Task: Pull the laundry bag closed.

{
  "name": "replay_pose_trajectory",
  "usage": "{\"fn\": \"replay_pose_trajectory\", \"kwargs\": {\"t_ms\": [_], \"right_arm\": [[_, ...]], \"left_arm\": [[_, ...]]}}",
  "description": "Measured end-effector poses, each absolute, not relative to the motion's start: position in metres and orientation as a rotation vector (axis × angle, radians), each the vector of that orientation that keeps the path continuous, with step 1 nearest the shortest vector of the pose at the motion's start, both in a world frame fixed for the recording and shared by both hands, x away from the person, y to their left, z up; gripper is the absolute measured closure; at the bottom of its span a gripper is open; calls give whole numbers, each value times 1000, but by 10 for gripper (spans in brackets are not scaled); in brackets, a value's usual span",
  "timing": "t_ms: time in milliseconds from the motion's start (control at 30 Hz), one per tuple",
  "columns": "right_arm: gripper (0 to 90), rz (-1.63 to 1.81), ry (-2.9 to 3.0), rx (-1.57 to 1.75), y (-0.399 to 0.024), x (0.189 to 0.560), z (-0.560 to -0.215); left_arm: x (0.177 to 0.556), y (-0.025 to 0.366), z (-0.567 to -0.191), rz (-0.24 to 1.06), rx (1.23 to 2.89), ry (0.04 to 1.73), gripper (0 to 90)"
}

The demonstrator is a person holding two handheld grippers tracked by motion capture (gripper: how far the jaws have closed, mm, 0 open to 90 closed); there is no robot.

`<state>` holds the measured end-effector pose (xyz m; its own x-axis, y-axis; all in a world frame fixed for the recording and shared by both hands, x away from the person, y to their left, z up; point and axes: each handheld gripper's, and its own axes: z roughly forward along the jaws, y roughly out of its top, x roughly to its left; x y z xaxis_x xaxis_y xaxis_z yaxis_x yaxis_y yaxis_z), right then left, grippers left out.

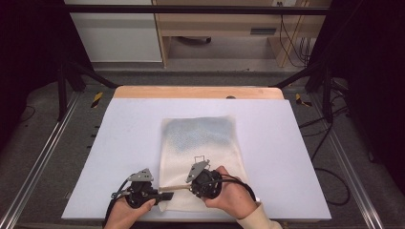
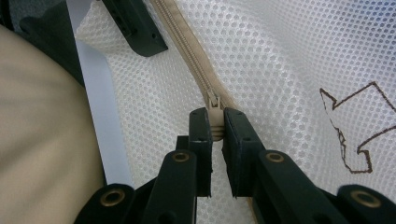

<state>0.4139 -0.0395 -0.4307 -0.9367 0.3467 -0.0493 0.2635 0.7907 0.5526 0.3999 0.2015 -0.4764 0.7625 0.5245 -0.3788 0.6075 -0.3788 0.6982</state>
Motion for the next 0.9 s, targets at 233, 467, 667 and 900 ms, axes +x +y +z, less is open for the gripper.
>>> {"fn": "replay_pose_trajectory", "kwargs": {"t_ms": [233, 467, 667, 900], "right_arm": [[824, 851, 2821, 506, -44, 414, -430], [823, 854, 2814, 521, -50, 414, -429], [823, 864, 2801, 542, -57, 414, -428], [823, 877, 2788, 569, -66, 414, -427]], "left_arm": [[400, 202, -476, -120, 2056, 847, 862], [400, 202, -476, -124, 2055, 846, 862], [400, 203, -476, -121, 2053, 847, 861], [400, 204, -475, -118, 2048, 851, 860]]}}
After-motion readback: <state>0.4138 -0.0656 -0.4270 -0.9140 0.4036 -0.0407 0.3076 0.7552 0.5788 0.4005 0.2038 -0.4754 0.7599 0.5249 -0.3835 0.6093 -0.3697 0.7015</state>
